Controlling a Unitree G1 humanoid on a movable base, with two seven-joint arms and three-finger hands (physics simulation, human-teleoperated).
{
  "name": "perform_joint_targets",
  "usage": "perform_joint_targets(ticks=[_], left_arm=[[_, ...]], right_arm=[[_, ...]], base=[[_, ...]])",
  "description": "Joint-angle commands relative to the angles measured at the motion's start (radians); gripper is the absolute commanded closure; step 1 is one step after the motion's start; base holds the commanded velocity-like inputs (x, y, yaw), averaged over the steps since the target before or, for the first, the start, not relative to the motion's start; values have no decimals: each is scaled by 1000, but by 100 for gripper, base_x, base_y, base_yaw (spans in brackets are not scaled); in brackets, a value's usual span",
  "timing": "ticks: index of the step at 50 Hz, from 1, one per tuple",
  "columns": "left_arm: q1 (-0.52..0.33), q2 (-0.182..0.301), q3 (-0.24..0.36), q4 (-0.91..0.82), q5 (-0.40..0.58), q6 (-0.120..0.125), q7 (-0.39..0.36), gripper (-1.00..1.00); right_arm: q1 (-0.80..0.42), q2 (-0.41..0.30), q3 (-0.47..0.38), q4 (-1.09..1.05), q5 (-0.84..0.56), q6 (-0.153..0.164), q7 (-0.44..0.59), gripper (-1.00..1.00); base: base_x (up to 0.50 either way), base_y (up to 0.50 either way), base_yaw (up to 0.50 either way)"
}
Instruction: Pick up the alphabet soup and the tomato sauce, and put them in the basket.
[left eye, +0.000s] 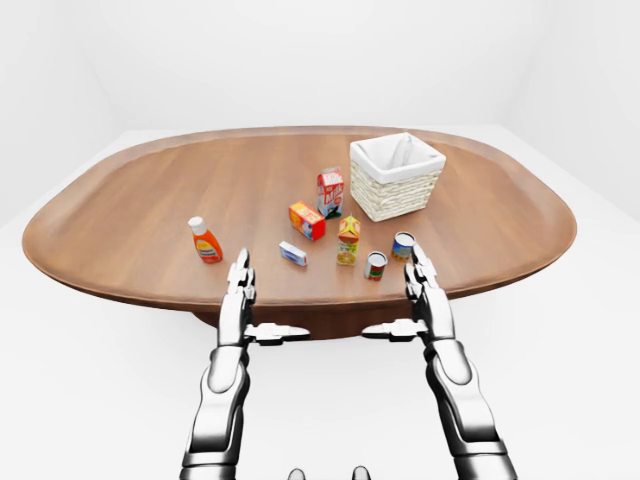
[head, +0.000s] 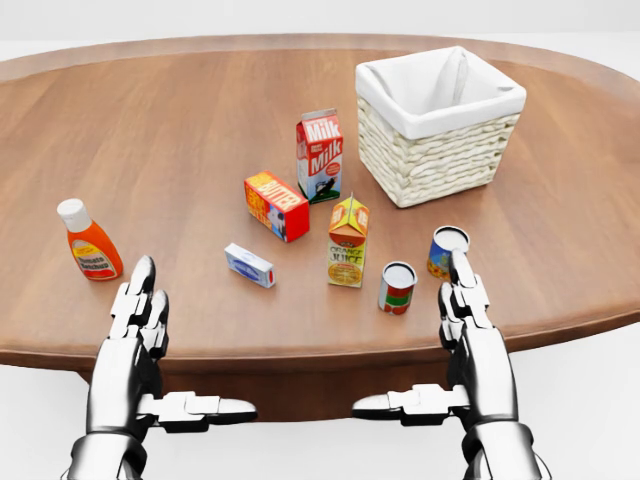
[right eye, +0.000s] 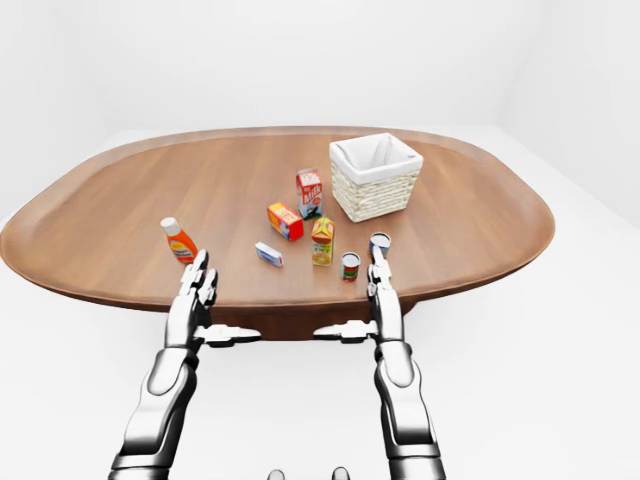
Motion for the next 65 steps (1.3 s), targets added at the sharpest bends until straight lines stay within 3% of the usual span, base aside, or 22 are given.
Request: perform_joint_targets(ticks=[1, 12, 16, 17, 18, 19, 20, 21, 43, 65], left_arm=[[-5, 12, 25, 17, -14, -17, -25, -100], [-8, 12, 27, 10, -22, -12, -24, -100], [9, 11, 19, -14, 3, -40, -13, -100], [18, 10, 17, -33, 13, -57, -6, -100], [21, 10, 16, -40, 12, -58, -10, -100], [21, 9, 18, -40, 13, -57, -7, -100], [24, 8, 20, -44, 5, -80, -12, -100], [28, 9, 19, -53, 7, -81, -13, -100], [94, 4, 1, -186, 80, -81, -9, -100], [106, 3, -1, -211, 106, -81, -3, -100]], right_arm=[[3, -10, -21, 2, 12, -11, 27, -100], [-3, -10, -22, 11, 14, -14, 23, -100], [13, -9, -17, -14, 3, -43, 20, -100], [17, -8, -17, -24, 6, -62, 22, -100], [24, -6, -15, -39, 9, -76, 26, -100], [30, -5, -13, -55, 15, -80, 32, -100], [37, -4, -11, -76, 25, -80, 42, -100], [41, -4, -9, -82, 25, -80, 45, -100], [84, 2, 8, -160, 19, -80, 61, -100], [103, 3, 13, -205, 16, -80, 62, -100]], base=[[0, 0, 0], [0, 0, 0], [0, 0, 0], [0, 0, 0], [0, 0, 0], [0, 0, 0], [0, 0, 0], [0, 0, 0], [0, 0, 0], [0, 0, 0]])
